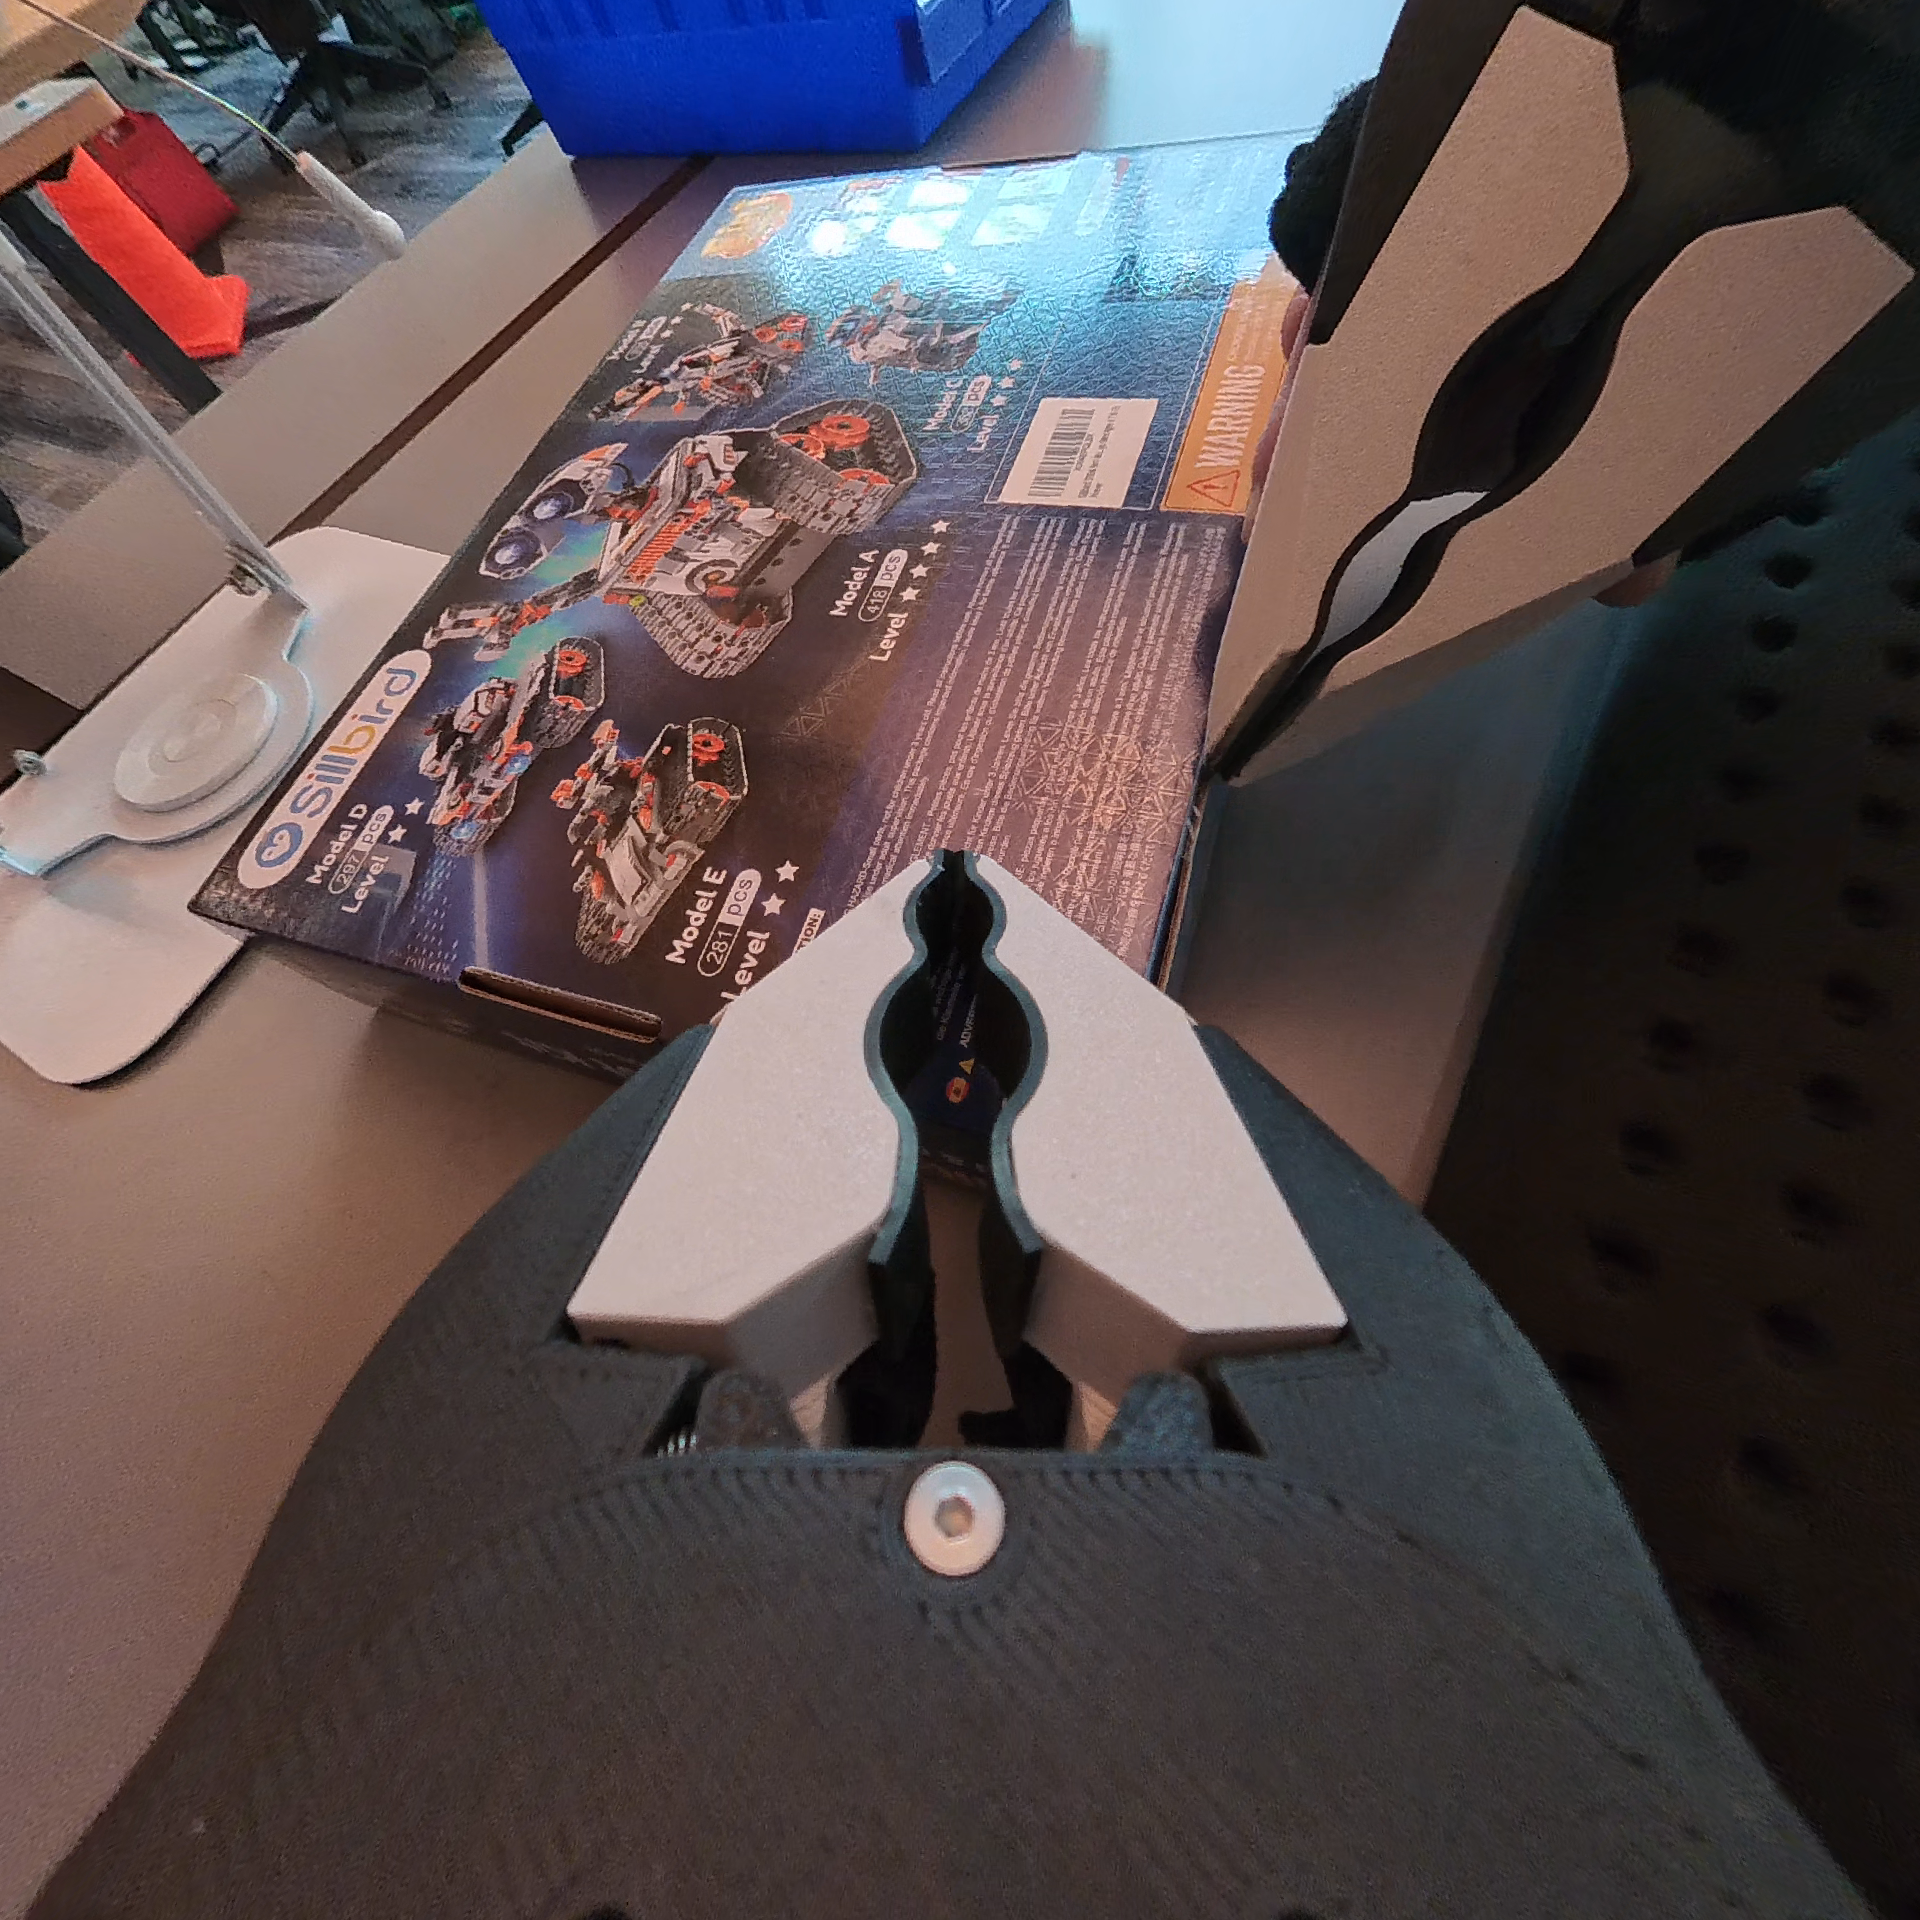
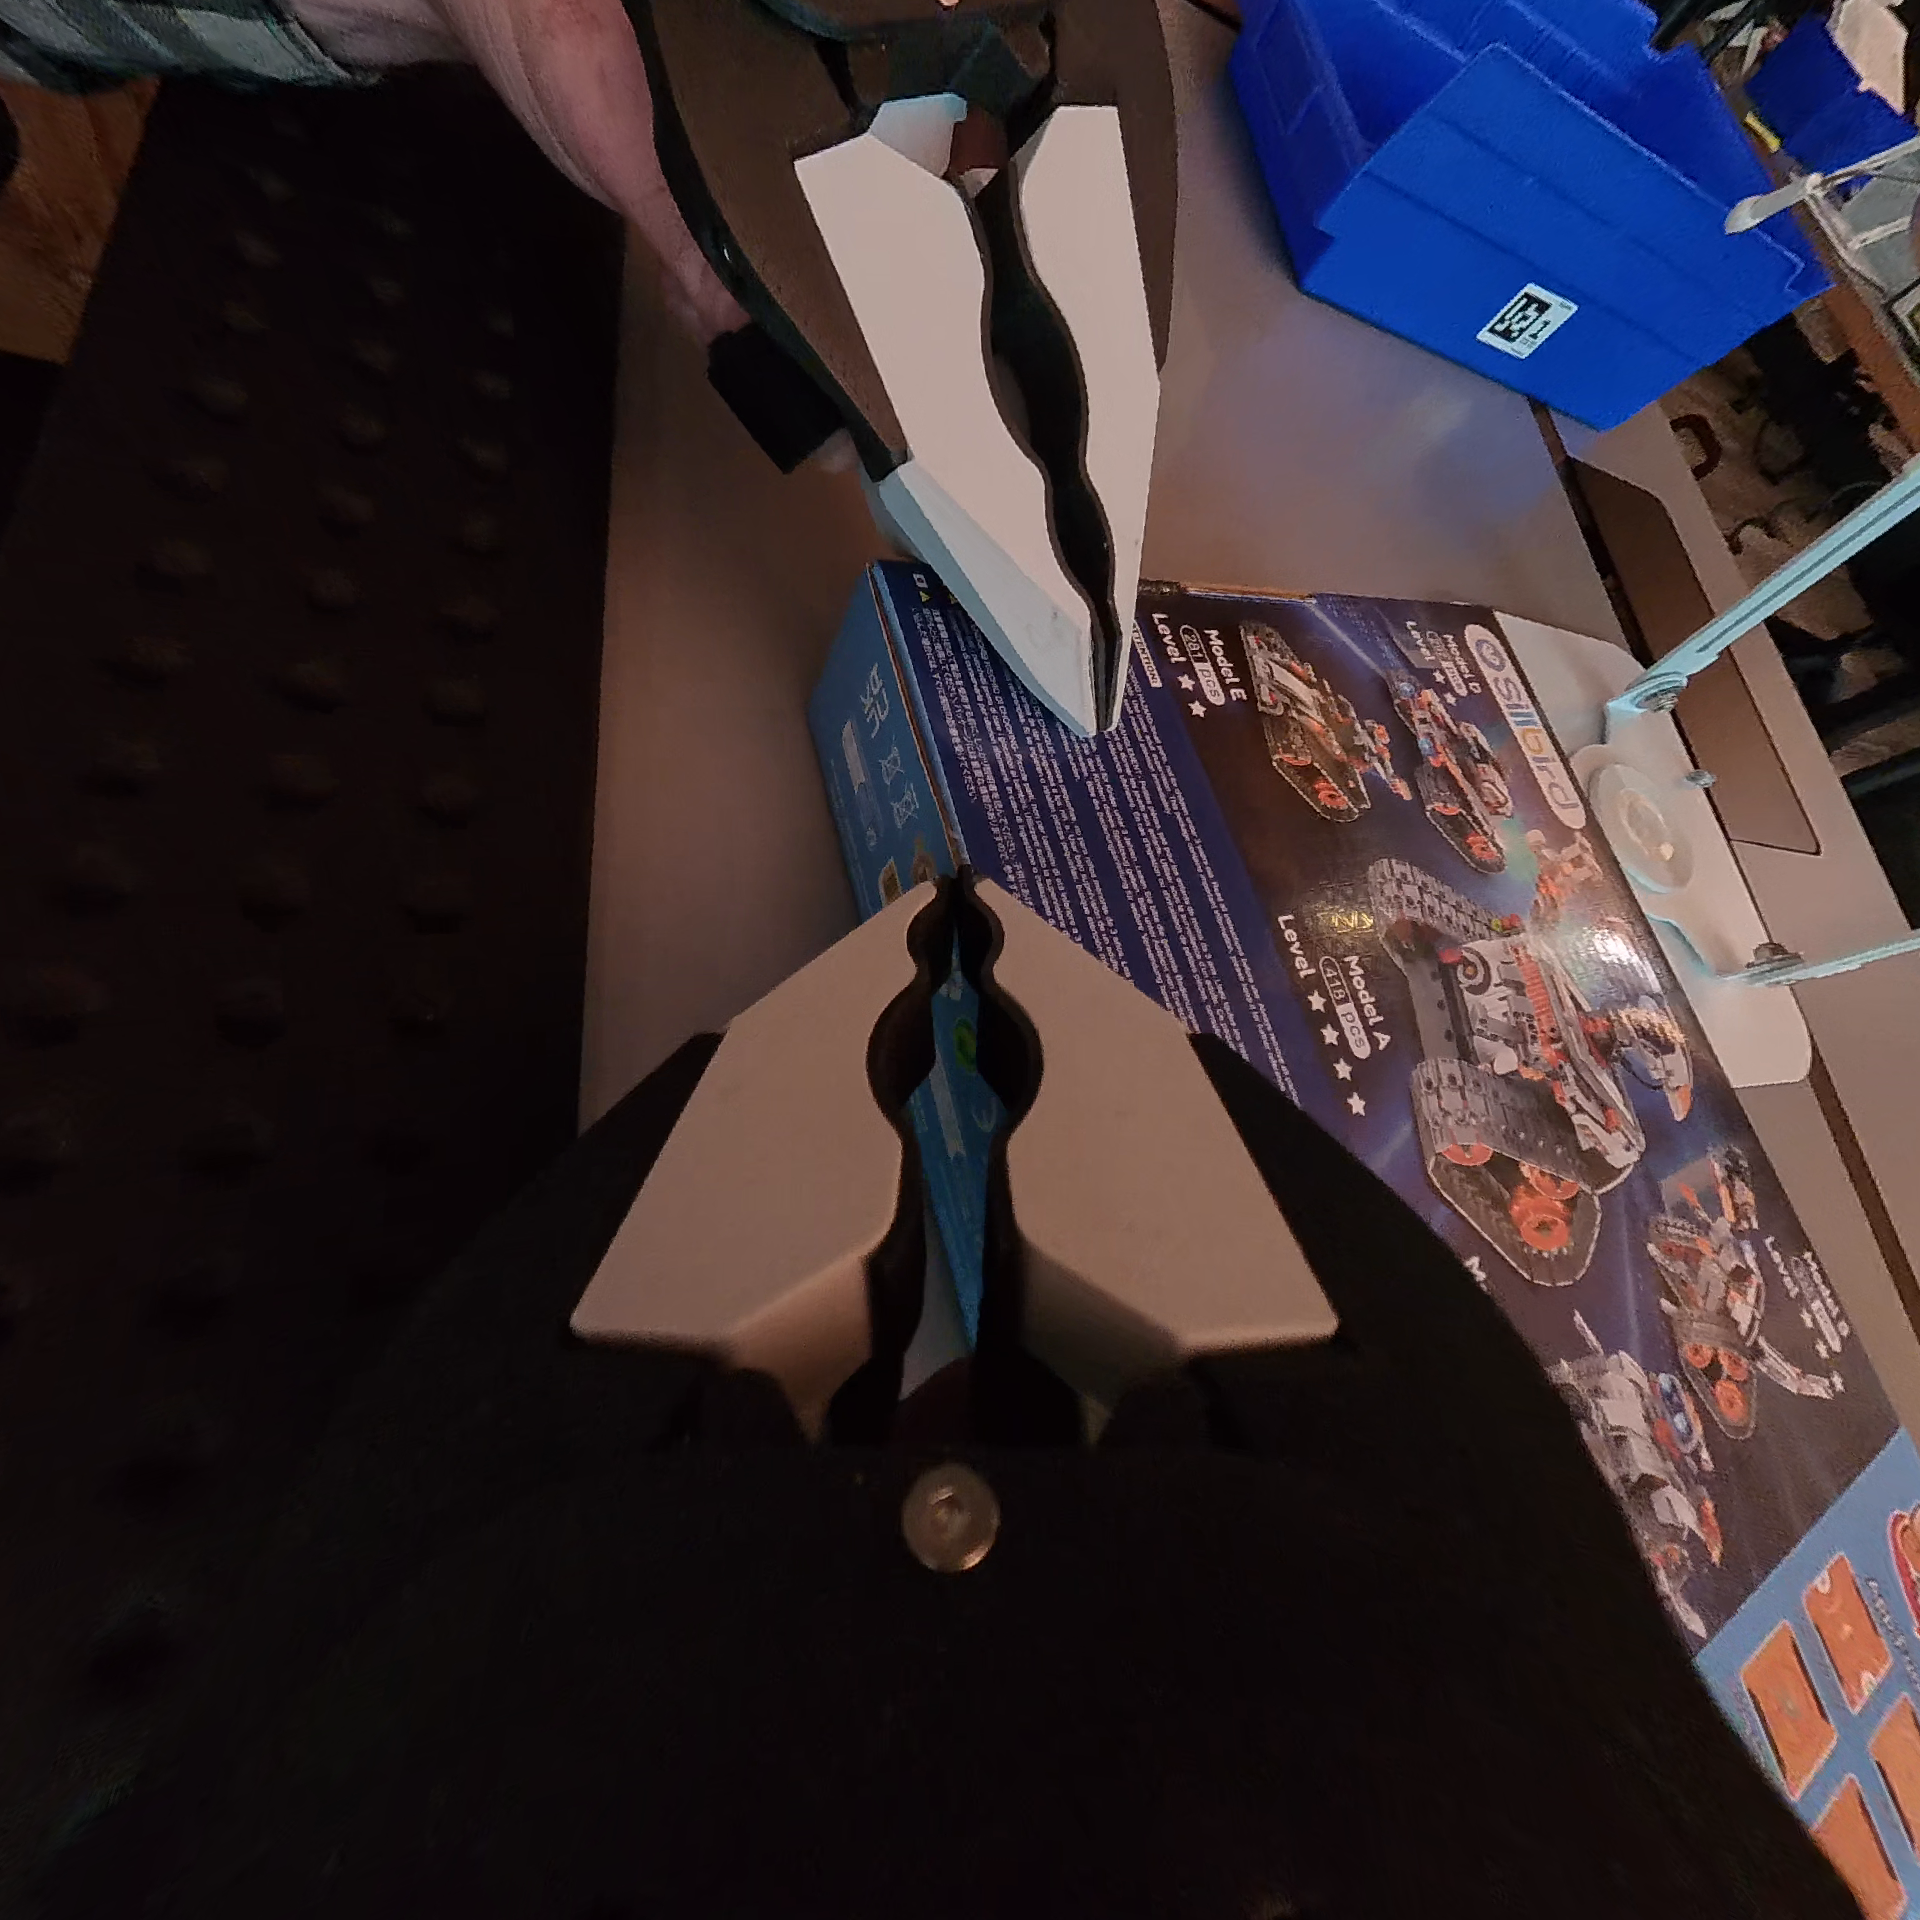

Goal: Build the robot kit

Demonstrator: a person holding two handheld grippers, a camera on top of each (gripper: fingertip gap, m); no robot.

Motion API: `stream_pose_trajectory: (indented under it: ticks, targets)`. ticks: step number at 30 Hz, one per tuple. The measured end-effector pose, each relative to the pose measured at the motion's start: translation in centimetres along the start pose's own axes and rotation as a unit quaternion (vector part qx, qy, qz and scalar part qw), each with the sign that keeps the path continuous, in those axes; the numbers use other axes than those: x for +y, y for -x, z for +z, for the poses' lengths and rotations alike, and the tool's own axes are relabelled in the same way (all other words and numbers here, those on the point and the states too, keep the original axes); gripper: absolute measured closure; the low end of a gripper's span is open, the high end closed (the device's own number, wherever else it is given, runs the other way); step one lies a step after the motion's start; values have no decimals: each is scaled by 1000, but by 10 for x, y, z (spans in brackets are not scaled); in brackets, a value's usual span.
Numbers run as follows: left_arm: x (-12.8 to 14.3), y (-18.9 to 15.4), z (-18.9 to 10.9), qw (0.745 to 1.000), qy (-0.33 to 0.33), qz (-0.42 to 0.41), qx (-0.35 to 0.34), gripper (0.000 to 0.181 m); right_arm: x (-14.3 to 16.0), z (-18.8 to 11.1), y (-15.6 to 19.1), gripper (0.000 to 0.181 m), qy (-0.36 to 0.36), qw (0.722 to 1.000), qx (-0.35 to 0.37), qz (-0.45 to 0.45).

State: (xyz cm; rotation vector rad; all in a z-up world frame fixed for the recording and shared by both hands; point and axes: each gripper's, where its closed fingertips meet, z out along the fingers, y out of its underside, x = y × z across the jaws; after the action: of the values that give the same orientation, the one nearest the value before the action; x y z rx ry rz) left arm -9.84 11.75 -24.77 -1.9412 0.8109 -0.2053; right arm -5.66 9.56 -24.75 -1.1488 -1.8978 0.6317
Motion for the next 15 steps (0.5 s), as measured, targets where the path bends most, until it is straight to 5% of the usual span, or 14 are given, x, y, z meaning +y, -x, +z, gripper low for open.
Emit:
stream_pose_trajectory:
  ticks: [15]
  targets:
    - [2,7,-1,1000,0,-6,-4,181,-4,6,-3,181,-31,999,-25,35]
